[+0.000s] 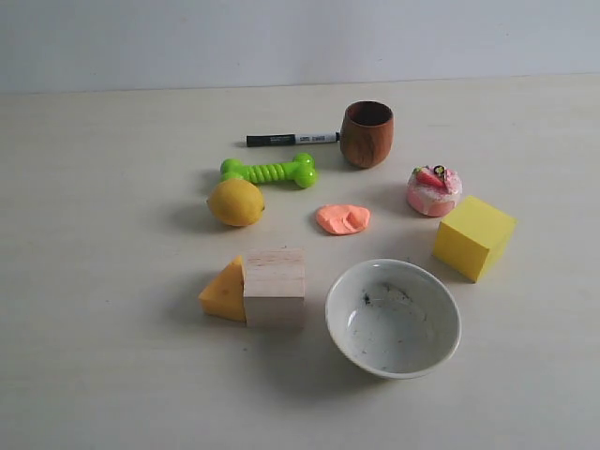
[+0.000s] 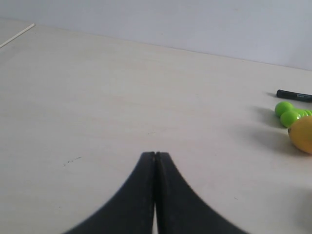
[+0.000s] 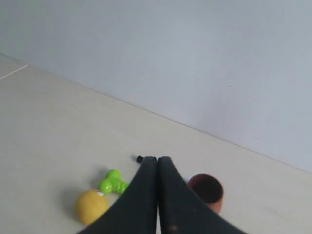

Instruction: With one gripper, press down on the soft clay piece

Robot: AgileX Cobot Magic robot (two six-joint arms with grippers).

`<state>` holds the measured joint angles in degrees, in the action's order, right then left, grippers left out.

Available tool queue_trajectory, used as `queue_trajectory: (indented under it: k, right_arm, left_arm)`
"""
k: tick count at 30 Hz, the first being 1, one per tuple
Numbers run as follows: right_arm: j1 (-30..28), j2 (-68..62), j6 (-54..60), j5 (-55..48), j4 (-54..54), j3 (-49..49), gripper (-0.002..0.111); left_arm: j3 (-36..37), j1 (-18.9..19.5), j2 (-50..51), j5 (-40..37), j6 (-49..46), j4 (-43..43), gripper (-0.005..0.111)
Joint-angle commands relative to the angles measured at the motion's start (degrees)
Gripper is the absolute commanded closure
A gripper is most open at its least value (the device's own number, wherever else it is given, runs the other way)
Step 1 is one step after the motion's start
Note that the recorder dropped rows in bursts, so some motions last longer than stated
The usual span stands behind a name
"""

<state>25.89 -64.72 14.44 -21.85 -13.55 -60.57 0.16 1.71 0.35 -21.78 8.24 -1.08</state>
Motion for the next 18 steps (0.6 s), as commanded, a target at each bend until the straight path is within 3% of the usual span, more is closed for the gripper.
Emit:
queue_trajectory:
  k: [1,5,10,13,18]
  right_arm:
    - [-7.3,6.0,-14.4,-4.5,12.1,0.2,0.108]
    - [-21.6,14.0,-14.4,-7.4,12.1,4.6,0.108]
    - [-30.6,23.9,-14.4,-3.3,13.5,15.3,0.108]
    - [-34.0,30.4,-14.4,0.1,13.5,22.9,0.108]
    - [-34.7,39.0,-14.4,4.5,13.9,32.9,0.108]
  left_arm:
    - [-0.2,0.0,-0.3,0.9,0.4,0.0,0.107]
    - [-0.2,0.0,-0.3,0.9,0.4,0.0,0.107]
    - [-0.2,0.0,-0.3,0.9,0.4,0.0,0.107]
    - [-0.2,0.0,-0.3,0.9,0.4,0.0,0.107]
    - [-0.2,0.0,-0.3,0.9,0.4,0.0,0.107]
